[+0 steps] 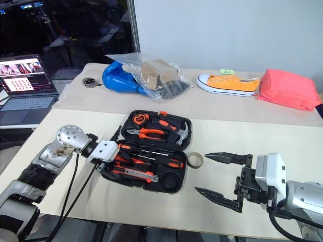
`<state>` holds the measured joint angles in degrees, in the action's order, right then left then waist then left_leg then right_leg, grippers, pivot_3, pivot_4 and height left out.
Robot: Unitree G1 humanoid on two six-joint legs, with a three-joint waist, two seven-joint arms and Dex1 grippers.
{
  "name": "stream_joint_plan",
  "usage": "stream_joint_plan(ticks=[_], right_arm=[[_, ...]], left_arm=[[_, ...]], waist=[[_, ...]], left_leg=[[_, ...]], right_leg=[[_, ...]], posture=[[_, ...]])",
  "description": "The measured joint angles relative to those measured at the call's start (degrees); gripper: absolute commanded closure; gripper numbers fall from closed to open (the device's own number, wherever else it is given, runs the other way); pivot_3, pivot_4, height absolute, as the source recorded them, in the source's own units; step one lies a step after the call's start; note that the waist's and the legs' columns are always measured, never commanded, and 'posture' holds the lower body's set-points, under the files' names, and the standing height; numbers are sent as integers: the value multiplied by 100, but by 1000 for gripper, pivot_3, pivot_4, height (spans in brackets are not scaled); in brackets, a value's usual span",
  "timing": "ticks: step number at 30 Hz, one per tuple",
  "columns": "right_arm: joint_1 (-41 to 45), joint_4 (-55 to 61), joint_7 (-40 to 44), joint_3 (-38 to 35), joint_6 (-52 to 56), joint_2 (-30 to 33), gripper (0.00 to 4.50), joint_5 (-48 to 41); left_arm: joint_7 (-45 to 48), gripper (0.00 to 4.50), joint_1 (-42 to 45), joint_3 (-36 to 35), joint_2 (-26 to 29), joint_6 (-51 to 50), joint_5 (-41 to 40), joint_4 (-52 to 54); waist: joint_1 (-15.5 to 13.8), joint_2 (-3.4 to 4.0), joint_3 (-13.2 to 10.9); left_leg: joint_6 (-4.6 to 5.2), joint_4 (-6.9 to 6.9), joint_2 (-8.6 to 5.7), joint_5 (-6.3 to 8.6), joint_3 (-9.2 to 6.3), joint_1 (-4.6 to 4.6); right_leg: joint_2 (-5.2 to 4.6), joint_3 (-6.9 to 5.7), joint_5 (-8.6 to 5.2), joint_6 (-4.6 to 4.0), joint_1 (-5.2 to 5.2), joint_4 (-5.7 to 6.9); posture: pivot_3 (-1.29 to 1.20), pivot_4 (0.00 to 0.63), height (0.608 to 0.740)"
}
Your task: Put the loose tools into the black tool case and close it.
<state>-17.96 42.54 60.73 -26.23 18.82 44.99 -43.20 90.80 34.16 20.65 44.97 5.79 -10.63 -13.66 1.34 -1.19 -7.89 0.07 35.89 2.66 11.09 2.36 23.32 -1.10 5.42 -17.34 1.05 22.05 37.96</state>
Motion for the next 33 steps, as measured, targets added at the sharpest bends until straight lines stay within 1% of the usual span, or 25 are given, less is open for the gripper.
stream_joint_plan(ticks=[2, 3, 5, 6, 8, 9, 11, 14, 15, 16, 19, 22, 24, 26, 29, 31, 33], right_arm=[[-8, -5, -1, 12, 2, 2, 0, 0], [-6, -11, -1, 27, 3, 4, 0, 1], [1, -26, -1, 48, 3, 4, 0, 5], [15, -42, -2, 79, 3, 5, 0, 14], [156, -82, -8, 182, 3, 9, 0, 28], [207, -102, -13, 232, 3, 9, 0, 30], [336, -153, -17, 382, 4, 11, 0, 35], [408, -182, -22, 421, 5, 26, 0, 34], [424, -210, -19, 430, 7, 52, 0, 34], [437, -237, -14, 438, 11, 78, 0, 34], [523, -271, -10, 458, 31, 132, 0, 32], [523, -261, -9, 458, 39, 172, 0, 27], [443, -259, -10, 441, 41, 177, 0, 24], [355, -258, -9, 433, 43, 179, 0, 24], [339, -249, -18, 411, 44, 187, 0, 25], [341, -243, -35, 412, 44, 187, 0, 25], [341, -243, -97, 412, 45, 187, 0, 26]], left_arm=[[-4, 312, -158, -208, 94, -280, -229, 227], [-38, 312, -262, -441, 158, -602, -489, 432], [-188, 867, -342, -842, 240, -1091, -875, 749], [-390, 970, -383, -1088, 243, -1481, -1133, 997], [-940, 1762, -557, -1515, 119, -2157, -1553, 1584], [-1177, 2044, -663, -1572, -23, -2334, -1649, 1788], [-1672, 2879, -1023, -1561, -302, -2618, -1666, 2236], [-2110, 3830, -1458, -1387, -518, -2723, -1551, 2452], [-2269, 4032, -1607, -1317, -559, -2735, -1426, 2502], [-2401, 4479, -1697, -1271, -610, -2735, -1330, 2515], [-2755, 4479, -1996, -1056, -744, -2711, -963, 2401], [-2832, 4479, -2215, -1024, -717, -2360, -820, 2374], [-2825, 4479, -2425, -966, -570, -1924, -626, 2367], [-2826, 4479, -2585, -952, -478, -1614, -482, 2351], [-2864, 4479, -2699, -888, -425, -1225, -239, 2164], [-2898, 4479, -2698, -846, -419, -1015, -121, 2070], [-2940, 4479, -2692, -836, -419, -951, -61, 1987]], waist=[[19, 0, 0], [20, -1, -1], [10, -1, -1], [3, -1, -1], [-2, 5, 2], [-8, 11, 6], [-14, 13, 7], [-9, 9, 5], [-14, 9, 5], [-19, 11, 6], [-25, 11, 6], [-24, 11, 10], [0, 12, 15], [34, 10, 15], [94, 3, 19], [110, 15, 31], [121, 19, 33]], left_leg=[[1, 0, 4, 1, -2, 3], [1, 1, 5, 1, -5, 4], [1, 3, 7, 0, -6, 1], [0, 5, 8, 0, -7, -2], [0, 10, 9, 0, -9, -11], [0, 11, 9, 0, -12, -18], [0, 12, 5, 0, -12, -22], [0, 11, 5, 0, -15, -22], [0, 10, 6, 0, -16, -23], [0, 10, 5, 0, -15, -25], [0, 10, 5, 0, -15, -25], [-1, 7, 7, 0, -14, -31], [-2, -4, 9, 3, -14, -55], [-6, -10, 13, 12, -15, -99], [-6, -10, 22, 15, -18, -113], [-6, -9, 21, 15, -17, -121], [-7, -10, 24, 16, -18, -141]], right_leg=[[3, -2, 0, 0, 2, 2], [4, -4, 0, -1, 3, 3], [4, -7, -1, 2, 2, 7], [4, -6, -4, 6, -1, 8], [3, -2, -15, 31, -11, 8], [-3, -1, -17, 35, -21, 8], [-5, 2, -19, 41, -25, 8], [1, 2, -18, 40, -25, 8], [3, 1, -11, 27, -24, 8], [3, 2, -2, 11, -24, 8], [3, 3, 2, 3, -24, 7], [3, 3, 2, 2, -29, 5], [2, 11, -2, -3, -52, 1], [2, 14, -9, -8, -89, -2], [-1, 17, -32, 24, -102, -2], [-5, 22, -34, 26, -113, -1], [-10, 25, -45, 28, -162, 0]], posture=[[0, 150, 740], [0, 150, 740], [0, 150, 740], [0, 150, 740], [0, 150, 740], [0, 150, 740], [0, 150, 740], [0, 150, 740], [0, 150, 740], [0, 150, 740], [0, 150, 740], [0, 150, 740], [0, 150, 740], [0, 150, 740], [0, 150, 740], [0, 150, 740], [0, 150, 740]])
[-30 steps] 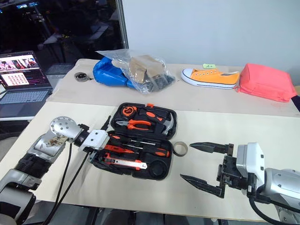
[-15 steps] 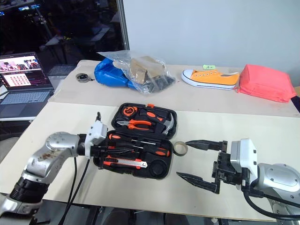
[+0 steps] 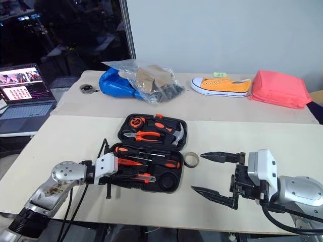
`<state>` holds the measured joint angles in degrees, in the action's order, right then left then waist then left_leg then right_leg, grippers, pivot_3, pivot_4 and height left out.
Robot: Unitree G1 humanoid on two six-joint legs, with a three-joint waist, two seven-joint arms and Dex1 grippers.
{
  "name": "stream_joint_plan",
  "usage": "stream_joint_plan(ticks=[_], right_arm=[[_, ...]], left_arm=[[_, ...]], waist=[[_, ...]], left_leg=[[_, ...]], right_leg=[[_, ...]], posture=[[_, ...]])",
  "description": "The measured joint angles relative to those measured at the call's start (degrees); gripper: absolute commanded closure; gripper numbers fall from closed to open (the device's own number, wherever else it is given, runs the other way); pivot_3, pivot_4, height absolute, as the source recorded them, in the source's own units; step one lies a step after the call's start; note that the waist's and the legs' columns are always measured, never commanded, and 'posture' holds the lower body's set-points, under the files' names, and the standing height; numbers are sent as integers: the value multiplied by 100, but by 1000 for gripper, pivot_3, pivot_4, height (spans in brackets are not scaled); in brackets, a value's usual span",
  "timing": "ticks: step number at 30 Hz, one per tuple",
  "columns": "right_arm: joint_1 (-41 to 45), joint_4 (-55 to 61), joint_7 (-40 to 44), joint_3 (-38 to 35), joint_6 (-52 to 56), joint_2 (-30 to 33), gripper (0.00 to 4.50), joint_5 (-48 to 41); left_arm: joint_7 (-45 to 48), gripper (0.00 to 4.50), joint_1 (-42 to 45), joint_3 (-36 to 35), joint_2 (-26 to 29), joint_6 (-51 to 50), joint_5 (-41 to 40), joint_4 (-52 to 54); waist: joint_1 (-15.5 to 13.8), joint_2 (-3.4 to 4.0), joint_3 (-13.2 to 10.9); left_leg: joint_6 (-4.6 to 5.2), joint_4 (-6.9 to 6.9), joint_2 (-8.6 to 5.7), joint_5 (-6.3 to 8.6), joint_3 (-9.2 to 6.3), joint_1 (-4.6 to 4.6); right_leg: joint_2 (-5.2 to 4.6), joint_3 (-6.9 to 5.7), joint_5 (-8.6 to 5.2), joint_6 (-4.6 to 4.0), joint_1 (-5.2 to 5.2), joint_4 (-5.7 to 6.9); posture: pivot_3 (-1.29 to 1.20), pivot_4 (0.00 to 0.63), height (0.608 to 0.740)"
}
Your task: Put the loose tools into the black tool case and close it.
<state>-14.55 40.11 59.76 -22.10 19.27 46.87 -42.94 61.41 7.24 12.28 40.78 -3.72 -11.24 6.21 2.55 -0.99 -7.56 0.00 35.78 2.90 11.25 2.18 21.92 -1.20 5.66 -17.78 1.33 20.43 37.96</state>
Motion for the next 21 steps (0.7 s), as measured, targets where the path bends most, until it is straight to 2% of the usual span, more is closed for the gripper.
stream_joint_plan(ticks=[3, 8, 12, 16, 18, 20, 21], right_arm=[[32, -1, -64, 26, 12, 0, 0, 7], [251, -69, -577, 278, 275, 19, 0, 343], [611, -158, -779, 899, 814, 531, 0, 740], [1535, -701, -778, 1889, 1351, 873, 0, 1275], [2011, -1148, -642, 2493, 1366, 927, 499, 1681], [2292, -1462, -546, 2841, 1365, 917, 1023, 1941], [2526, -1709, -512, 3087, 1364, 827, 1023, 2121]], left_arm=[[11, 4479, 66, -19, -5, -251, -56, 9], [131, 4479, -159, -425, -76, -971, -942, 440], [158, 3431, -142, -1064, 218, -1864, -2052, 1421], [-7, 1848, -86, -1785, 664, -2727, -3092, 2377], [-204, 1156, -137, -1952, 820, -3171, -3534, 2721], [-342, 1095, -147, -2086, 935, -3411, -3836, 2982], [-427, 1095, -211, -2222, 1037, -3531, -3978, 3195]], waist=[[-5, -2, -1], [-3, -4, -8], [-11, -37, -24], [-11, -31, -26], [-14, -32, -28], [-17, -33, -29], [-20, -33, -29]], left_leg=[[-1, 0, -1, 1, 0, -25], [0, 4, -1, 0, 7, -17], [1, 5, 0, -2, 3, 53], [10, 1, -9, 28, 2, 70], [9, 4, -9, 36, -1, 90], [9, 7, -11, 38, -1, 106], [11, 7, -13, 39, -1, 111]], right_leg=[[-14, -1, -20, -32, -19, 0], [-24, 0, -6, -8, 17, -1], [-15, -12, 7, 4, 82, -5], [-17, -13, 8, -11, 88, -27], [-17, -16, 7, -12, 99, -37], [-19, -17, 6, -11, 114, -40], [-21, -16, 6, -10, 117, -40]], posture=[[0, 150, 740], [0, 150, 740], [0, 150, 740], [0, 150, 740], [0, 150, 740], [0, 150, 740], [0, 150, 740]])
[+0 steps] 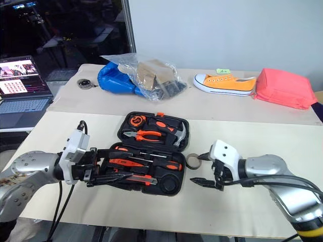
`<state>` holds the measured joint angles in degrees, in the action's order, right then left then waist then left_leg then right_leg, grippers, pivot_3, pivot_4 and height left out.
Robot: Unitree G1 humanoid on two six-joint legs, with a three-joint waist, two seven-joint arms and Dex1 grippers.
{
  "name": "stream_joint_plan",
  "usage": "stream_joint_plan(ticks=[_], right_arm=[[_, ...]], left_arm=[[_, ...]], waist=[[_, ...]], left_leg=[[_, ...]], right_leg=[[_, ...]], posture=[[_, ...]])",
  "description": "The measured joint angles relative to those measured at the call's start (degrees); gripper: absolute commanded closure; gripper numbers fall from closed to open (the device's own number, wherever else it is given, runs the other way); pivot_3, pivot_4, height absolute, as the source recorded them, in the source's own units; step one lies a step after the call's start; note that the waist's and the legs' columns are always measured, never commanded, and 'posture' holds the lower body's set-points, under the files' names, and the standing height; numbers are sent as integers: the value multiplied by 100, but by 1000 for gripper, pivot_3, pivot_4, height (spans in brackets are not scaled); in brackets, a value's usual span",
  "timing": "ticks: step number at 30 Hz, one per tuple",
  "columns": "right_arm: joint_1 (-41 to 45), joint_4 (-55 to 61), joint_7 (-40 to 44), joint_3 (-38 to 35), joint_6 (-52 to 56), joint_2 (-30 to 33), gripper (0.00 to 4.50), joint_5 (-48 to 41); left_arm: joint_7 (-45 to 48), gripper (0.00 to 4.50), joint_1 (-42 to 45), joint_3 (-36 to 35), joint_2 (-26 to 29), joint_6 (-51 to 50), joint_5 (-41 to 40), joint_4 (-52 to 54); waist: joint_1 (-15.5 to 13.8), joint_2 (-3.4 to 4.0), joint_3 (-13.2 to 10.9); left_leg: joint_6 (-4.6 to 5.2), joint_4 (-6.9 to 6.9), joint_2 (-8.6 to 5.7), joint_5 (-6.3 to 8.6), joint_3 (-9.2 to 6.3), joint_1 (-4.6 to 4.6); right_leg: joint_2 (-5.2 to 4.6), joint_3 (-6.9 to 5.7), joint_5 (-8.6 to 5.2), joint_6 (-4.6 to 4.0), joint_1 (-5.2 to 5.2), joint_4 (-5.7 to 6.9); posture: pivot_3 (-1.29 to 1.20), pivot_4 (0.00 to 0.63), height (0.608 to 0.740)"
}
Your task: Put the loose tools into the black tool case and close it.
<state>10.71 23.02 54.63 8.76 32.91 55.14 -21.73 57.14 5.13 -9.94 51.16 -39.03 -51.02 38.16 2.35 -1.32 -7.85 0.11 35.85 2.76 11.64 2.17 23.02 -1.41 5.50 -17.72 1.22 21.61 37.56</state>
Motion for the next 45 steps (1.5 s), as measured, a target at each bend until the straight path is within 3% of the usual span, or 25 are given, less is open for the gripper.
stream_joint_plan(ticks=[4, 7, 15, 24, 28, 34, 45], right_arm=[[653, -647, 73, 615, -20, -295, 1023, 536], [951, -986, 256, 892, -34, -376, 1756, 820], [1138, -1224, 627, 1053, -371, -416, 4456, 1117], [1227, 118, 1185, 252, -11, -80, 4456, 260], [1811, 479, 1300, 835, 149, -484, 4456, 251], [2170, 280, 1670, 2054, -67, -729, 4456, 933], [2430, 109, 2386, 2493, -575, -678, 4456, 1416]], left_arm=[[-228, 1095, -316, -249, 233, -201, -127, 549], [-359, 1095, -530, -398, 249, -213, -103, 665], [-536, 1095, -865, -469, 169, -11, 24, 821], [-131, 1095, -1643, -497, 76, 674, 669, 470], [135, 1095, -1819, -571, 83, 898, 825, 331], [430, 1095, -2035, -824, 154, 985, 799, 338], [686, 1095, -2536, -1702, 471, 614, 373, 529]], waist=[[7, 6, -5], [-17, 7, -5], [-18, 8, -5], [29, 13, -9], [22, 10, -10], [-23, 11, -10], [14, 11, -10]], left_leg=[[-1, 1, -2, 0, 1, 1], [-1, 3, 0, 0, 1, -9], [-2, 4, 1, -1, 3, -12], [-2, 1, 10, 0, 5, -15], [-2, 3, 13, -1, 2, -21], [-2, 6, 7, -2, 12, 12], [-2, 4, 14, -1, 6, 6]], right_leg=[[1, 2, 1, -2, 9, 7], [3, 0, 2, -5, 4, 12], [3, 1, 3, -6, 1, 13], [8, 4, 7, -17, 5, 16], [12, 1, 9, -22, 5, 19], [-2, 0, 9, -20, 44, 24], [8, -6, 2, -36, 54, 50]], posture=[[0, 150, 740], [0, 150, 740], [0, 150, 740], [0, 150, 740], [0, 150, 740], [0, 150, 740], [0, 150, 740]])
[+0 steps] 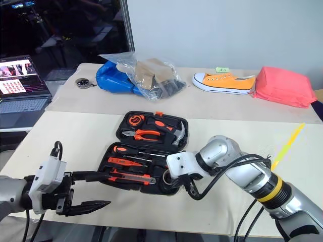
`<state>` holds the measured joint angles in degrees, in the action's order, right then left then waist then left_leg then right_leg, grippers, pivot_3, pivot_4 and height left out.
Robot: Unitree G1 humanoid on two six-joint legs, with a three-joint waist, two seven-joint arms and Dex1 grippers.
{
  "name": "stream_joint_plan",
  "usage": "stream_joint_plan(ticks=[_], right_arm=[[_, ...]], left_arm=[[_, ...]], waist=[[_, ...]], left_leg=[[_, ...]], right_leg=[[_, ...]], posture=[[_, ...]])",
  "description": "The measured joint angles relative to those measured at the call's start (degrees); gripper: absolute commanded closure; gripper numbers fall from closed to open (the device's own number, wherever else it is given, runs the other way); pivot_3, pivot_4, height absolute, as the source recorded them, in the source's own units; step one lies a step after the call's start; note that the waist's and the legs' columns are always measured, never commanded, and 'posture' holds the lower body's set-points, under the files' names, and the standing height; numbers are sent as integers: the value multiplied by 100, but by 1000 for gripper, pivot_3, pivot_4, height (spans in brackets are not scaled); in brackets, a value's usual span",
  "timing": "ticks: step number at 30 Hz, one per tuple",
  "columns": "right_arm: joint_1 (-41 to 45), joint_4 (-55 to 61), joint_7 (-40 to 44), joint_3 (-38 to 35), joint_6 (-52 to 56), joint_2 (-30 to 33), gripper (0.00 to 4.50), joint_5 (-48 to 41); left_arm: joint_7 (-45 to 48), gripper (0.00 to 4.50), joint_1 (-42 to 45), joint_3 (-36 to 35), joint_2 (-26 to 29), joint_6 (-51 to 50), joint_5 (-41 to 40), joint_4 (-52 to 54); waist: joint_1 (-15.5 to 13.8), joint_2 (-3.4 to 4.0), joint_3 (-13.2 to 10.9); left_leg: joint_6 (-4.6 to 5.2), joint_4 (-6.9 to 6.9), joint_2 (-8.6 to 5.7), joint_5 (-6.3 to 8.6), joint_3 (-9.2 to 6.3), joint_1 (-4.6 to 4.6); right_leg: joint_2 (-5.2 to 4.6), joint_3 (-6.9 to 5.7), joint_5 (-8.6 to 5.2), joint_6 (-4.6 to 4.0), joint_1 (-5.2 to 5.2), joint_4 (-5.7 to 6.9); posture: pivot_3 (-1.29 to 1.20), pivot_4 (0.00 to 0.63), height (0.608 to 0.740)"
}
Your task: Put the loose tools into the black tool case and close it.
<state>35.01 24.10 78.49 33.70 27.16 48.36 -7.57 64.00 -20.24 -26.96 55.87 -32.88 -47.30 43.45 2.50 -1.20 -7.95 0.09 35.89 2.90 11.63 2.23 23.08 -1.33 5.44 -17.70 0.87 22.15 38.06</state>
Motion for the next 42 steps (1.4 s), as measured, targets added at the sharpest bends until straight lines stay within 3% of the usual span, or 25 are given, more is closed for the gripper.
stream_joint_plan(ticks=[4, 5, 7, 12, 24, 29, 31, 36, 42], right_arm=[[-38, 89, 137, 89, -16, -128, 4456, -40], [-38, 95, 153, 122, -56, -147, 3899, -35], [-49, 75, 207, 156, -142, -193, 3674, -20], [-180, -152, 307, 181, -444, -239, 2005, 80], [-231, -336, 248, -33, -547, -428, 2005, 119], [-220, -47, 45, -1112, 302, -743, 2005, -1158], [-172, 137, -447, -1861, 916, -985, 2005, -1830], [-216, 112, -2147, -2945, 2627, -1161, 2005, -2183], [194, -428, -3885, -3632, 4515, -1337, 2005, -2013]], left_arm=[[-33, 1095, -27, -159, 63, -139, -33, 21], [-42, 1095, -27, -190, 74, -183, -60, 48], [-60, 1095, -23, -229, 82, -240, -121, 72], [-173, 1095, -6, -273, 105, -369, -218, 90], [-505, 1095, 403, -119, 118, -511, -249, 89], [-1295, 1095, 1083, 24, -136, -994, -757, -169], [-2171, 1095, 1690, 224, -417, -1318, -858, -524], [-3990, 1095, 3274, 856, -818, -2458, -852, -1423], [-4590, 1095, 4947, 1564, -1140, -3717, -677, -3309]], waist=[[1, 0, 0], [2, 0, 0], [1, 0, 0], [-2, -1, 0], [0, 0, 0], [-13, -1, 0], [-23, -3, 1], [-85, -10, 3], [-40, -9, 4]], left_leg=[[0, 2, 0, 0, 0, -4], [0, 1, 0, 0, 1, -4], [0, 1, 0, 0, 1, -3], [0, 0, 0, 0, 0, -2], [-1, 0, -2, 0, 1, 0], [-1, 3, 1, -1, -10, -3], [-1, 8, -2, -1, -28, -4], [-15, 12, -17, -11, -37, 10], [-15, 3, -30, -11, -38, 19]], right_leg=[[1, 0, 1, -1, -2, 2], [1, 0, 1, -1, -2, 1], [0, 0, 0, -1, -2, 1], [1, -1, 0, -1, -2, 0], [1, 0, 1, -2, 0, 1], [3, -2, 3, -1, -8, 10], [9, -7, 7, -2, -15, 11], [4, -8, 19, 6, -9, 8], [17, -2, 19, 7, 10, 4]], posture=[[0, 150, 740], [0, 150, 740], [0, 150, 740], [0, 150, 740], [0, 150, 740], [0, 150, 740], [0, 150, 740], [0, 150, 740], [0, 150, 740]])
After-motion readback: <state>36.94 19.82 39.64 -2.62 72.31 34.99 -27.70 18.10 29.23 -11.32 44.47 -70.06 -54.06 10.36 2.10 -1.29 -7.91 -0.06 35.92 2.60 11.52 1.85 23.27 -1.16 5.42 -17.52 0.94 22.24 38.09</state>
